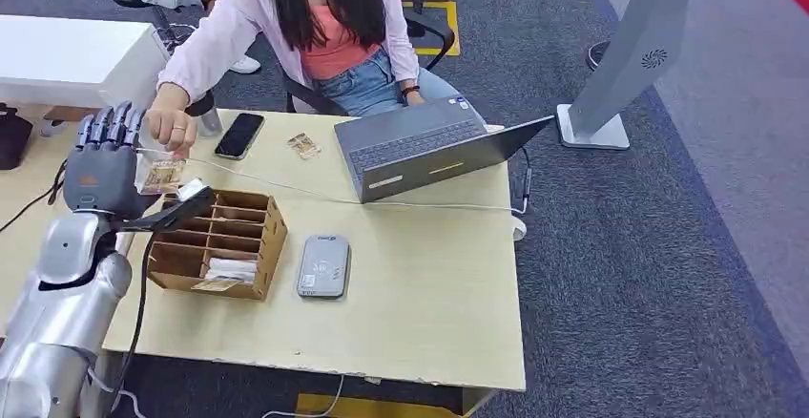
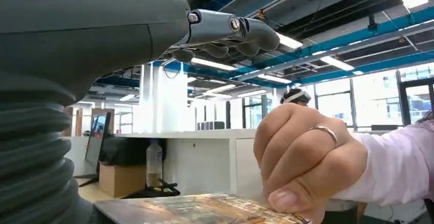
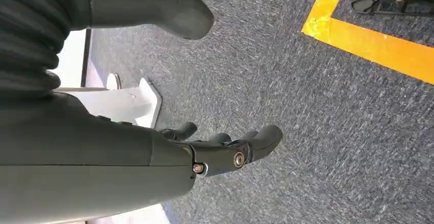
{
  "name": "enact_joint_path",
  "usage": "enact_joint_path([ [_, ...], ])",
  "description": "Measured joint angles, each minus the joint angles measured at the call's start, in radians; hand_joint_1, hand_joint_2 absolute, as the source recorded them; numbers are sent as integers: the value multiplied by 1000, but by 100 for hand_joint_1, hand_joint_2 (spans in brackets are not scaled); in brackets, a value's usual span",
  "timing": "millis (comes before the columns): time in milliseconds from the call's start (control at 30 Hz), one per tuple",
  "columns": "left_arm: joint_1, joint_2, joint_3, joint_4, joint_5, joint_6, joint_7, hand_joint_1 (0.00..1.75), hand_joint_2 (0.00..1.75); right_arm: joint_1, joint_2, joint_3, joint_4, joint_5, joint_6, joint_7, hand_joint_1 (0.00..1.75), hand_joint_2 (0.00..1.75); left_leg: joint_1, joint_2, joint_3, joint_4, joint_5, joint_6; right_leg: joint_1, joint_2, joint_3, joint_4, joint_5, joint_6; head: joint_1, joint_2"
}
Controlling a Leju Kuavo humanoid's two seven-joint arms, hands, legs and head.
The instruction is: Pass the card to the sensor for recognition and then transmit it.
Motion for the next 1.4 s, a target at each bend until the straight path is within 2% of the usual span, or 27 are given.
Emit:
enact_joint_path([
  [100, 0, 1, 0, 3, 3, 0, -2, 0, 175, 0, 0, 0, 0, 2, 11, -8, 0, 175, 0, 0, 0, 0, 0, 0, 0, 0, 0, 0, 0, 0, 0, 0],
  [133, 0, 1, 0, 3, 5, 0, -2, 143, 175, 0, 0, 0, 0, 2, 13, -13, 0, 175, 0, 0, 0, 0, 0, 0, 0, 0, 0, 0, 0, 0, 0, 0],
  [167, 0, 2, 0, 4, 5, 0, -2, 175, 175, 0, 0, 0, 0, 5, 13, -14, 0, 175, 0, 0, 0, 0, 0, 0, 0, 0, 0, 0, 0, 0, 0, 0],
  [1067, 10, 33, -2, 5, 36, -7, -38, 175, 175, 1, 0, -24, 0, 26, 12, -29, 0, 175, 0, 0, 0, 0, 0, 0, 0, 0, 0, 0, 0, 0, 0, 0],
  [1400, 12, 28, -11, 2, 37, -7, -55, 175, 175, 1, 0, -27, 0, 35, 12, -31, 0, 175, 0, 0, 0, 0, 0, 0, 0, 0, 0, 0, 0, 0, 0, 0],
])
